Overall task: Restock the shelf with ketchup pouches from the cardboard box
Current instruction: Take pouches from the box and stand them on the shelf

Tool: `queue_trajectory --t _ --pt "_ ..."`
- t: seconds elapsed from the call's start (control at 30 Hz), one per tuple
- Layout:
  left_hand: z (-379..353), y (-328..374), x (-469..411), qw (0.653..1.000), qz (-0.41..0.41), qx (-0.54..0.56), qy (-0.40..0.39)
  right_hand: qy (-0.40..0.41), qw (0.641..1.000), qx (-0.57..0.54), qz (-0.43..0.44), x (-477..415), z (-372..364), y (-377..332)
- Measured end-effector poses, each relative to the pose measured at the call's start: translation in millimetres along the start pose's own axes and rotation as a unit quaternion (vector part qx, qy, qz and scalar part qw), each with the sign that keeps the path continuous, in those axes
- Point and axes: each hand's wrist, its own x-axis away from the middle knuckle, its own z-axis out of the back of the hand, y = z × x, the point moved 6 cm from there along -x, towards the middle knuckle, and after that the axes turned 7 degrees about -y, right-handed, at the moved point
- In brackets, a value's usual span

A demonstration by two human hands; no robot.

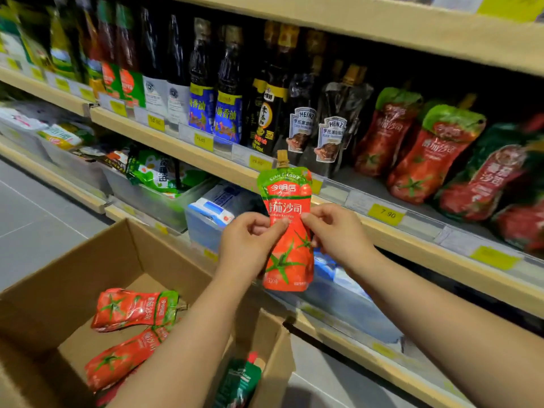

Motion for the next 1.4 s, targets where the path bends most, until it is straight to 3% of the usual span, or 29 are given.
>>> queue_trajectory --t 0.27,0.37,0.53,0.73,1.03,1.17,1.27,1.4 --pt "-81 85 -7 0.992 -0.043 0.051 -0.103 0.091 0.990 -0.105 -0.039 1 107 -6" --pt "-105 115 -26 0.989 -0.073 -0.011 -0.129 0.106 0.990 -0.078 -0.040 -8 139 -15" --pt "-135 162 -59 0.979 -0.111 -0.117 -0.129 0.188 0.971 -0.143 -0.035 -35 179 -27" --pt "-160 171 -78 0.969 -0.096 -0.175 -0.145 0.225 0.963 -0.144 -0.027 -60 190 -21" --pt "-172 132 -73 0.965 -0.047 -0.204 -0.158 0.200 0.963 -0.162 -0.078 -61 178 26" --pt "-175 125 -72 0.937 -0.029 -0.296 -0.181 0.192 0.974 -0.083 -0.084 -50 180 32" --pt "-176 124 -73 0.917 -0.025 -0.350 -0.188 0.139 0.984 0.011 -0.108 -43 174 39" --pt "-185 129 -78 0.911 -0.004 -0.353 -0.213 0.121 0.984 -0.037 -0.129 -51 171 44"
